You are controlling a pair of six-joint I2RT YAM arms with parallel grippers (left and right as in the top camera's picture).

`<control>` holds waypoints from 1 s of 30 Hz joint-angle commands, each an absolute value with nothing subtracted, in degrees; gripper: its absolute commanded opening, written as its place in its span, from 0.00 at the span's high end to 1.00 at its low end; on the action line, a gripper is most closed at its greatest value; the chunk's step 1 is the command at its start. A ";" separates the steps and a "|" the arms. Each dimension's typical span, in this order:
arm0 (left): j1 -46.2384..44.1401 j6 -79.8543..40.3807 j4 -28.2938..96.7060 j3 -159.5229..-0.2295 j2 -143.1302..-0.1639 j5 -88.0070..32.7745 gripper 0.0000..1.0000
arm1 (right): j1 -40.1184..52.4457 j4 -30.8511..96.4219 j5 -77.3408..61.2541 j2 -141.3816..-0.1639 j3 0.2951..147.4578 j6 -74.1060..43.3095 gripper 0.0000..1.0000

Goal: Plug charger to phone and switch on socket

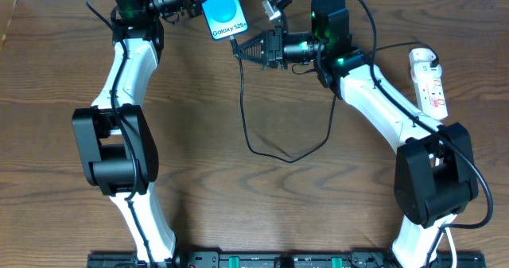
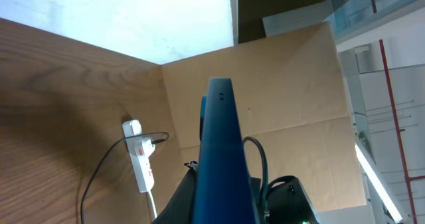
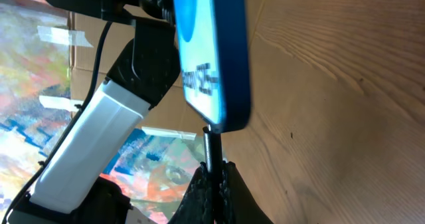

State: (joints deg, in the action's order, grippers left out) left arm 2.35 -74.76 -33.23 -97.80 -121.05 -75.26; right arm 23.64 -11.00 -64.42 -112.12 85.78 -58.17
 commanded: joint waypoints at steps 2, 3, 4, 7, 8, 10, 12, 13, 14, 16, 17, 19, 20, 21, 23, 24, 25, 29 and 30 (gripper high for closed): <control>2.11 -74.67 -33.76 -98.04 -119.50 -75.88 0.93 | 23.57 -10.87 -63.75 -112.62 86.56 -58.26 0.99; 2.11 -74.67 -33.76 -98.04 -119.50 -75.88 0.93 | 23.57 -10.90 -63.75 -112.62 86.56 -58.26 0.99; 2.11 -74.67 -33.76 -98.04 -119.50 -75.88 0.93 | 23.55 -10.90 -63.75 -112.62 86.56 -58.26 0.99; 2.11 -74.67 -33.76 -98.04 -119.50 -75.90 0.93 | 23.51 -10.92 -63.64 -112.62 86.56 -58.26 0.99; 2.09 -74.67 -33.76 -98.04 -119.50 -75.96 0.93 | 23.46 -10.94 -63.51 -112.62 86.56 -58.26 0.99; 2.04 -74.65 -33.76 -98.04 -119.50 -76.03 0.93 | 23.31 -11.14 -63.35 -112.62 86.56 -58.26 0.99; 2.00 -74.67 -33.76 -98.04 -119.50 -76.12 0.93 | 23.18 -11.16 -63.31 -112.62 86.56 -58.26 0.99; 2.00 -74.67 -33.76 -98.04 -119.50 -76.27 0.93 | 23.07 -11.16 -63.31 -112.62 86.56 -58.26 0.99; 1.91 -74.65 -33.76 -98.04 -119.50 -76.47 0.93 | 23.00 -11.18 -63.31 -112.62 86.56 -58.26 0.99; 1.78 -74.65 -33.76 -98.04 -119.50 -76.69 0.93 | 22.90 -11.40 -63.26 -112.62 86.56 -58.26 0.99; 1.76 -74.63 -33.76 -98.04 -119.50 -76.71 0.93 | 22.85 -11.44 -63.13 -112.62 86.56 -58.26 0.99; 1.65 -74.61 -33.76 -98.04 -119.50 -76.71 0.93 | 22.81 -12.29 -63.16 -112.62 86.56 -58.28 0.99; 1.61 -74.43 -33.76 -98.04 -119.50 -76.71 0.93 | 22.81 -12.51 -63.16 -112.62 86.56 -58.28 0.99; 1.56 -74.41 -33.76 -98.04 -119.50 -76.71 0.93 | 22.81 -12.64 -63.16 -112.62 86.56 -58.26 0.99; 1.52 -74.41 -33.74 -98.04 -119.50 -76.71 0.93 | 22.81 -12.69 -63.16 -112.62 86.56 -58.28 0.99; 1.52 -74.41 -33.74 -98.04 -119.50 -76.71 0.93 | 22.81 -12.69 -63.16 -112.62 86.56 -58.28 0.99; 1.52 -74.41 -33.74 -98.04 -119.50 -76.69 0.93 | 22.81 -12.69 -63.18 -112.62 86.56 -58.28 0.99; 1.52 -74.41 -33.76 -98.04 -119.50 -76.71 0.93 | 22.83 -12.69 -63.16 -112.62 86.56 -58.28 0.99; 1.50 -74.43 -33.74 -98.04 -119.50 -76.71 0.93 | 22.83 -12.69 -63.16 -112.62 86.56 -58.28 0.99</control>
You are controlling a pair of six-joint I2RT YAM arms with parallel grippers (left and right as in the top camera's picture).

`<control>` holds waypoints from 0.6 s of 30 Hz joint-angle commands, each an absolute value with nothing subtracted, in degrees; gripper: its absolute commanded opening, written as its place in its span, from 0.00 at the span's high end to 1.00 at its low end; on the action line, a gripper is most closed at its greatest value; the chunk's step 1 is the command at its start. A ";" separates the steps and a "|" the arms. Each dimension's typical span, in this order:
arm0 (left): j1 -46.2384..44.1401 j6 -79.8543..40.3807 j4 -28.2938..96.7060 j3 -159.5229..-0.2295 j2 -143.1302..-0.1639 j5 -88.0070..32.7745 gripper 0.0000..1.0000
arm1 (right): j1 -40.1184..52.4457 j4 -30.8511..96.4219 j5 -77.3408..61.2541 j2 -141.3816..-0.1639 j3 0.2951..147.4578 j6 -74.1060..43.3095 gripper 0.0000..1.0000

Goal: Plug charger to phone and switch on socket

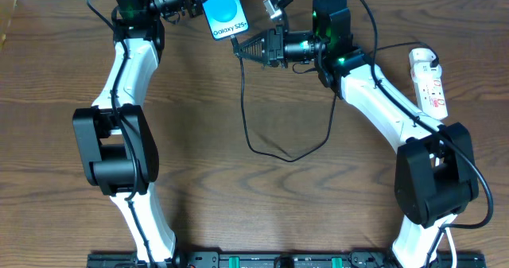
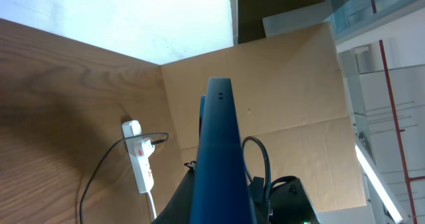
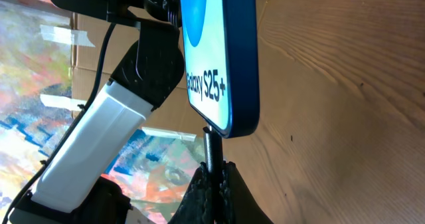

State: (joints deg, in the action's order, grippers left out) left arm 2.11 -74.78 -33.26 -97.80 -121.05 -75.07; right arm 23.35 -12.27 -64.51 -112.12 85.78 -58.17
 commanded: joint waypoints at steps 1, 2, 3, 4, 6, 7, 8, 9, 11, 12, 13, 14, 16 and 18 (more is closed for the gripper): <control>1.41 -74.43 -33.74 -98.04 -119.50 -76.71 0.93 | 22.83 -12.69 -63.16 -112.62 86.56 -58.28 0.99; 1.28 -74.43 -33.74 -98.04 -119.50 -76.71 0.93 | 22.83 -12.69 -63.16 -112.62 86.56 -58.30 0.99; 1.23 -74.43 -33.74 -98.04 -119.50 -76.69 0.93 | 22.83 -12.67 -63.13 -112.62 86.56 -58.30 0.99; 1.13 -74.43 -33.76 -98.04 -119.50 -76.69 0.93 | 22.83 -12.64 -63.16 -112.62 86.56 -58.43 0.99; 0.89 -74.41 -33.76 -98.04 -119.50 -76.69 0.93 | 22.83 -12.62 -63.11 -112.62 86.56 -59.00 0.99; 0.80 -74.41 -33.76 -98.04 -119.50 -76.69 0.93 | 22.83 -12.64 -63.02 -112.62 86.56 -59.22 0.99; 0.75 -74.41 -33.76 -98.04 -119.50 -76.71 0.93 | 22.83 -12.64 -62.87 -112.62 86.56 -59.22 0.99; 0.64 -74.41 -33.76 -98.04 -119.50 -76.71 0.93 | 22.83 -12.64 -62.52 -112.62 86.56 -59.35 0.99; 0.64 -74.43 -33.76 -98.04 -119.50 -76.73 0.93 | 22.81 -12.64 -61.84 -112.62 86.56 -59.35 0.99; 0.58 -74.43 -33.76 -98.04 -119.50 -76.88 0.93 | 22.81 -12.67 -61.39 -112.62 86.56 -59.35 0.99; 0.56 -74.41 -33.76 -98.04 -119.50 -76.95 0.93 | 22.81 -12.67 -61.10 -112.62 86.56 -59.35 0.99; 0.54 -74.41 -33.76 -98.04 -119.50 -77.14 0.93 | 22.81 -12.71 -60.69 -112.62 86.56 -59.35 0.99; 0.47 -74.19 -33.74 -98.04 -119.50 -77.36 0.93 | 22.81 -12.73 -60.07 -112.62 86.56 -59.35 0.99; 0.45 -74.17 -33.76 -98.04 -119.50 -77.43 0.93 | 22.81 -12.88 -59.64 -112.62 86.56 -59.35 0.99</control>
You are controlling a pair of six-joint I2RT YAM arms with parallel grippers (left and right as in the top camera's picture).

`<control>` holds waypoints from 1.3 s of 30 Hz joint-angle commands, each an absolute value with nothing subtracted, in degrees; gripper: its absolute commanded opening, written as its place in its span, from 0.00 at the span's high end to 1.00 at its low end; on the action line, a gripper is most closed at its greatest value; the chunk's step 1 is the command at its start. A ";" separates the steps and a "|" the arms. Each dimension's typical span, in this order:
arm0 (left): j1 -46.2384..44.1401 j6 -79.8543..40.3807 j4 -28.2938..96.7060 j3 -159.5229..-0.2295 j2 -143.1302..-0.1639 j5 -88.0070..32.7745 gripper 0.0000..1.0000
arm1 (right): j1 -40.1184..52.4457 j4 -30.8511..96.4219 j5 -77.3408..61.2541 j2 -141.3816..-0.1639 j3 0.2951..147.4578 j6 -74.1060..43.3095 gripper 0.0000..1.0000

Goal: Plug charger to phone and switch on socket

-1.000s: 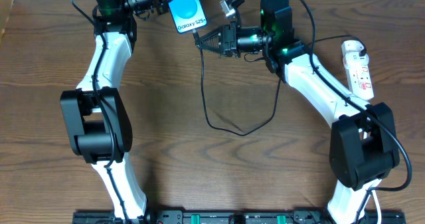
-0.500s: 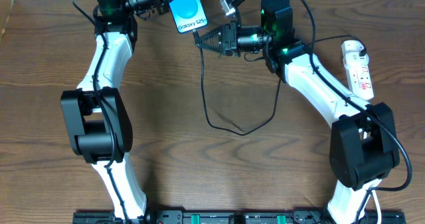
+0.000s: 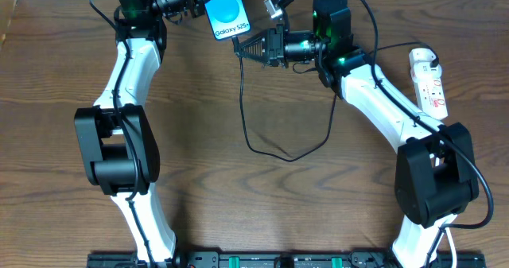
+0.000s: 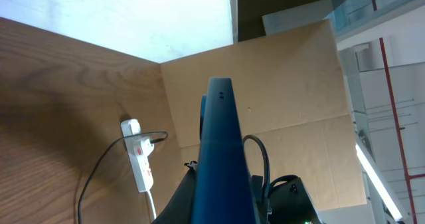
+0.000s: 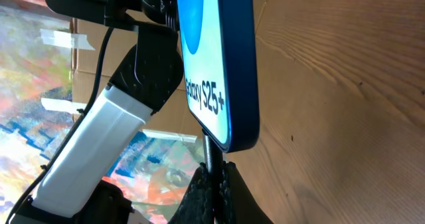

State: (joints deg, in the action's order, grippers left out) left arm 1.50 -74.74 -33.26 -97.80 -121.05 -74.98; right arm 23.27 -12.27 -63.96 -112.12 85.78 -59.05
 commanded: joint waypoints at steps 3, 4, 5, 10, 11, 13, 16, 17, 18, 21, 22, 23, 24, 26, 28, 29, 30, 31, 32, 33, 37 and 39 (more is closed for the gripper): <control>0.40 -74.17 -33.76 -98.04 -119.50 -77.43 0.93 | 22.68 -13.74 -59.44 -112.62 86.56 -59.46 0.99; 0.40 -74.17 -33.76 -98.04 -119.50 -77.43 0.93 | 22.57 -14.06 -59.44 -112.62 86.56 -59.77 0.99; 0.38 -74.17 -33.76 -98.04 -119.50 -77.45 0.93 | 22.48 -14.26 -59.42 -112.62 86.56 -59.77 0.99; 0.40 -73.89 -33.74 -98.04 -119.50 -77.54 0.93 | 22.33 -14.24 -60.31 -112.62 86.56 -59.29 0.99; 0.47 -73.54 -33.74 -98.04 -119.50 -77.56 0.93 | 22.33 -13.74 -60.75 -112.62 86.56 -58.43 0.98; 0.56 -73.12 -33.71 -98.04 -119.50 -77.60 0.93 | 22.33 -12.73 -61.63 -112.62 86.56 -56.71 0.92; 0.73 -71.94 -33.52 -98.04 -119.52 -78.43 0.93 | 22.33 -7.81 -62.17 -112.62 86.56 -53.17 0.77; 0.78 -71.50 -33.50 -98.04 -119.52 -78.70 0.93 | 22.33 -6.39 -62.17 -112.62 86.56 -52.07 0.75; 0.84 -71.16 -33.50 -98.04 -119.59 -79.11 0.93 | 22.33 -4.25 -62.13 -112.62 86.56 -50.43 0.71; 0.95 -70.43 -33.47 -98.04 -119.61 -79.85 0.93 | 21.93 -0.32 -62.08 -112.62 86.56 -47.40 0.64; 0.95 -69.32 -33.47 -98.04 -119.61 -80.42 0.93 | 21.67 0.23 -62.24 -112.62 86.56 -46.70 0.61; 0.95 -68.64 -33.39 -98.04 -119.61 -80.95 0.93 | 21.39 0.60 -62.43 -112.62 86.56 -46.26 0.59; 0.93 -66.11 -31.83 -98.04 -119.66 -82.48 0.93 | 20.80 0.91 -62.85 -112.62 86.56 -45.19 0.56; 0.95 -61.39 -27.64 -98.02 -119.72 -84.42 0.93 | 19.86 1.19 -63.53 -112.62 86.56 -43.59 0.53; 0.95 -55.75 -21.61 -97.97 -119.90 -85.86 0.93 | 18.79 2.57 -63.79 -112.62 86.56 -41.54 0.47; 0.95 -52.29 -17.65 -97.78 -119.92 -86.21 0.93 | 18.22 3.70 -63.79 -112.62 86.56 -40.49 0.46; 0.95 -48.97 -13.63 -97.49 -119.92 -86.17 0.93 | 17.61 5.17 -63.75 -112.62 86.56 -39.24 0.45; 0.95 -45.45 -9.50 -97.17 -119.92 -86.04 0.93 | 16.91 7.22 -63.55 -112.62 86.56 -37.58 0.45; 0.95 -39.57 -2.96 -96.14 -119.92 -85.12 0.93 | 15.77 12.14 -62.15 -112.62 86.56 -33.95 0.44; 0.95 -37.67 -0.56 -95.55 -119.92 -84.36 0.93 | 15.29 15.09 -60.82 -112.62 86.56 -31.99 0.44; 0.93 -30.70 9.34 -91.68 -119.92 -76.62 0.93 | 14.28 28.49 -51.03 -112.62 86.56 -23.73 0.44; 0.93 -28.27 12.01 -90.15 -119.92 -73.52 0.93 | 14.33 32.58 -46.98 -112.62 86.56 -20.99 0.44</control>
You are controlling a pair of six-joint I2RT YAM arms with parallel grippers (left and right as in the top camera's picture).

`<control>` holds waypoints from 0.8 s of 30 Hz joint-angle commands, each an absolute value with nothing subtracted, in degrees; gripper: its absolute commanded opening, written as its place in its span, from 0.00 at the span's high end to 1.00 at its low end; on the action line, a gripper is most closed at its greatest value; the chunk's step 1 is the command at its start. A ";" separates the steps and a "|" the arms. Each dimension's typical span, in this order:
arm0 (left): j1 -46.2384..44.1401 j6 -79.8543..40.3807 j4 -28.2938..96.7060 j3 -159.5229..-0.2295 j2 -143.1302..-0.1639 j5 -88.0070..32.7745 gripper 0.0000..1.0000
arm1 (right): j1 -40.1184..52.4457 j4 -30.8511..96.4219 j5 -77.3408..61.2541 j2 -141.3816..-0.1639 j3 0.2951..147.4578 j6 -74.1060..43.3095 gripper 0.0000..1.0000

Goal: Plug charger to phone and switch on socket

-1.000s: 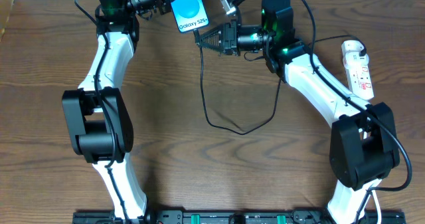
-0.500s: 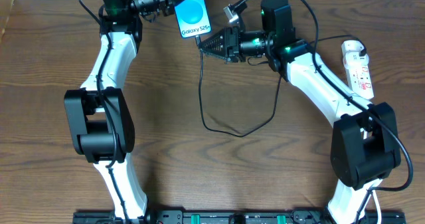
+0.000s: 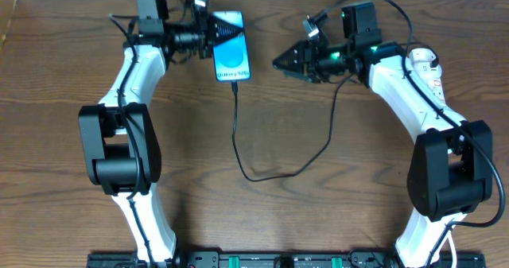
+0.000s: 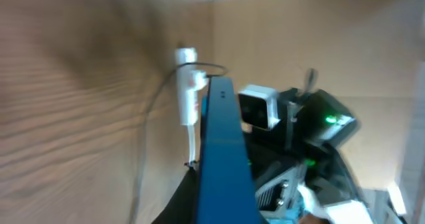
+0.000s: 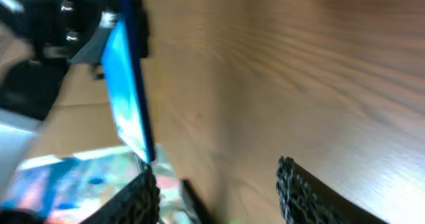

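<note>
A blue phone (image 3: 231, 56) with a lit "Galaxy S25+" screen is held above the table's far side by my left gripper (image 3: 209, 39), which is shut on it. In the left wrist view the phone (image 4: 223, 151) shows edge-on between the fingers. The black charger cable (image 3: 235, 125) meets the phone's bottom edge and loops across the table. My right gripper (image 3: 281, 64) stands open and empty to the right of the phone, its fingers (image 5: 300, 184) wide apart with the phone (image 5: 130, 98) beyond them. The white socket strip (image 3: 422, 60) lies far right, partly hidden by the right arm.
The cable's loop (image 3: 262, 175) lies on the brown wooden table (image 3: 318, 212) at its middle. From there it climbs toward the right arm. In the left wrist view the socket strip (image 4: 188, 94) shows beyond the phone. Cardboard stands behind the table.
My right gripper has let go of the charger plug, opened, and moved right, away from the phone. My left gripper has moved the phone toward the table's middle, with the cable joined to its bottom edge.
My right gripper held the charger plug just under the phone's bottom edge while my left gripper held the phone at the far edge. The plug stayed there over two more moments. Now the cable hangs from the phone and my right gripper is open and apart.
</note>
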State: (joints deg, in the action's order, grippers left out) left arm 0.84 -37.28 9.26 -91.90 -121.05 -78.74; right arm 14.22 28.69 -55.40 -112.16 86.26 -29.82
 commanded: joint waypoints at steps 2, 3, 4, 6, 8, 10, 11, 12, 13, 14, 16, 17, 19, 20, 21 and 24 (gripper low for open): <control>0.93 -26.26 14.55 -89.21 -119.92 -70.74 0.93 | 14.61 34.54 -44.40 -112.62 86.56 -19.40 0.43; 0.93 -24.91 16.32 -89.03 -119.92 -69.21 0.93 | 14.83 35.57 -42.61 -112.62 86.56 -18.72 0.43; 0.89 -23.20 18.59 -89.03 -119.92 -67.40 0.93 | 15.03 36.07 -41.50 -112.62 86.56 -18.46 0.43; 0.54 -18.11 24.49 -89.03 -119.92 -62.50 0.93 | 15.70 37.12 -38.24 -112.62 86.56 -17.89 0.42; 0.05 -14.50 28.23 -89.03 -119.92 -59.05 0.93 | 16.16 37.10 -37.30 -112.62 86.56 -17.82 0.41; -0.97 -8.93 32.38 -89.03 -119.92 -54.37 0.93 | 16.67 37.10 -36.21 -112.62 86.56 -17.67 0.41; -1.34 -7.64 33.26 -89.03 -119.94 -53.15 0.93 | 16.86 37.10 -36.03 -112.62 86.56 -17.65 0.40; -1.76 -6.57 33.93 -89.03 -119.94 -52.03 0.93 | 17.06 37.10 -35.90 -112.62 86.56 -17.47 0.40; -2.07 -6.00 34.30 -89.03 -119.94 -51.33 0.93 | 17.23 37.10 -35.83 -112.62 86.56 -17.47 0.40; -2.37 -5.52 34.35 -89.03 -119.94 -51.00 0.93 | 17.39 37.10 -35.59 -112.62 86.56 -17.50 0.40; -2.98 -4.95 34.24 -89.03 -120.03 -49.41 0.93 | 17.82 37.15 -34.79 -112.62 86.56 -17.50 0.40; -3.25 -4.69 34.22 -89.03 -120.07 -48.38 0.93 | 17.96 37.15 -34.65 -112.62 86.56 -17.50 0.40; -3.73 -4.69 34.22 -89.03 -120.62 -46.13 0.93 | 18.31 37.30 -34.59 -112.62 86.54 -17.47 0.40; -3.86 -4.69 34.22 -89.03 -120.81 -45.95 0.93 | 18.46 37.32 -34.57 -112.62 86.54 -17.47 0.39; -3.95 -4.69 34.24 -89.03 -121.36 -45.98 0.93 | 18.61 37.32 -34.46 -112.62 86.54 -17.50 0.40; -3.95 -4.71 34.28 -89.03 -122.76 -46.02 0.93 | 19.11 37.32 -34.02 -112.62 86.54 -17.50 0.39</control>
State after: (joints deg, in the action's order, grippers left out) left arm -3.97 -6.46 34.11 -88.51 -121.27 -47.22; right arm 18.24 37.28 -34.89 -112.16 86.19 -18.61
